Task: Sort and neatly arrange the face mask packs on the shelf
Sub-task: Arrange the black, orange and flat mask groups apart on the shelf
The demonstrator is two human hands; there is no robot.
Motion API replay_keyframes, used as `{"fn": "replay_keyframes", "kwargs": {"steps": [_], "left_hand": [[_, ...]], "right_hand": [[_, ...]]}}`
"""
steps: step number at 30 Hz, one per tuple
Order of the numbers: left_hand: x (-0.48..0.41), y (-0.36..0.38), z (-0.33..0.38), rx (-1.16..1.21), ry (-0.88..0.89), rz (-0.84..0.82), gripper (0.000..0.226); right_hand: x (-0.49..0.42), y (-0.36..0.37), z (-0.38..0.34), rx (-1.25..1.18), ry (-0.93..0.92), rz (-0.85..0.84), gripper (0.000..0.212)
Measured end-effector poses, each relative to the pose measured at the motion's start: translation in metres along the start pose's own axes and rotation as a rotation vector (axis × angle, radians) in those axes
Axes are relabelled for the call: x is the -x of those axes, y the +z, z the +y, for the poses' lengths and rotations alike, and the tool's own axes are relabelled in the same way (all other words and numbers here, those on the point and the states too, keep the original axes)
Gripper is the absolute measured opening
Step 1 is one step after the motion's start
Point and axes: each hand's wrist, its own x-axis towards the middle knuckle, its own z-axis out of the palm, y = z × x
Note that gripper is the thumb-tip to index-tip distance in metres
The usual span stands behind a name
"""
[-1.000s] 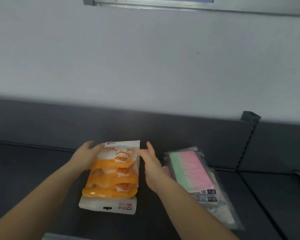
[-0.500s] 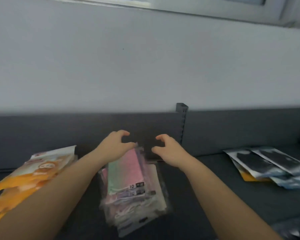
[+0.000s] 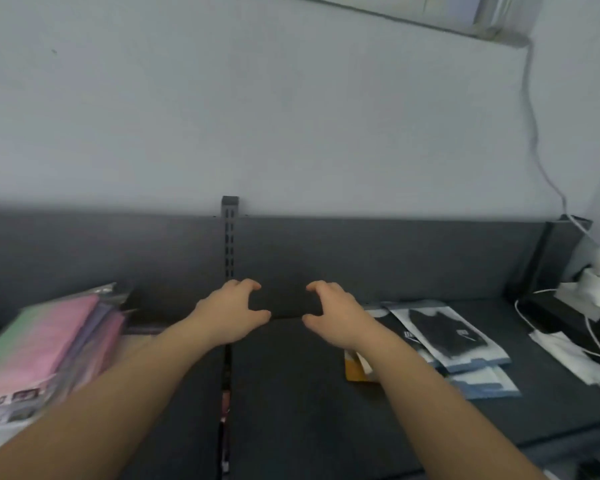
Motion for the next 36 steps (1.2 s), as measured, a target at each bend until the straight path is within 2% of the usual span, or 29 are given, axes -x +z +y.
{"fn": "replay_keyframes", "kwargs": {"steps": [7, 11, 18, 23, 27, 31, 34, 36], "left_hand": [[-0.012, 0.039, 0.048, -0.154, -0.063, -0.007, 0.073], [-0.019, 0.046, 0.063, -0.227, -0.071, -0.033, 0.073], [-0.035, 0.061, 0.092, -0.245, -0.041, -0.069, 0.071], [-0.044, 0.076, 0.111, -0.123, -0.008, -0.127, 0.074], [-0.053, 0.098, 0.125, -0.022, -0.038, -0.206, 0.074], [-0.056, 0.121, 0.138, 0.218, -0.1, -0.337, 0.086], [-0.06, 0.136, 0.146, 0.278, -0.124, -0.27, 0.097], [-0.062, 0.143, 0.149, 0.306, -0.152, -0.201, 0.097]], "right_hand": [[-0.003, -0.028, 0.072, 0.169, -0.054, -0.049, 0.067], [0.0, -0.036, 0.102, 0.175, -0.04, -0.067, 0.066], [0.008, -0.059, 0.152, 0.228, 0.002, -0.042, 0.066], [0.012, -0.074, 0.191, 0.306, 0.053, -0.044, 0.066], [0.017, -0.083, 0.232, 0.251, 0.232, -0.031, 0.067], [0.033, -0.081, 0.278, -0.021, 0.527, -0.019, 0.103], [0.035, -0.076, 0.298, -0.006, 0.585, -0.005, 0.112], [0.033, -0.077, 0.302, -0.143, 0.581, 0.049, 0.113]]}}
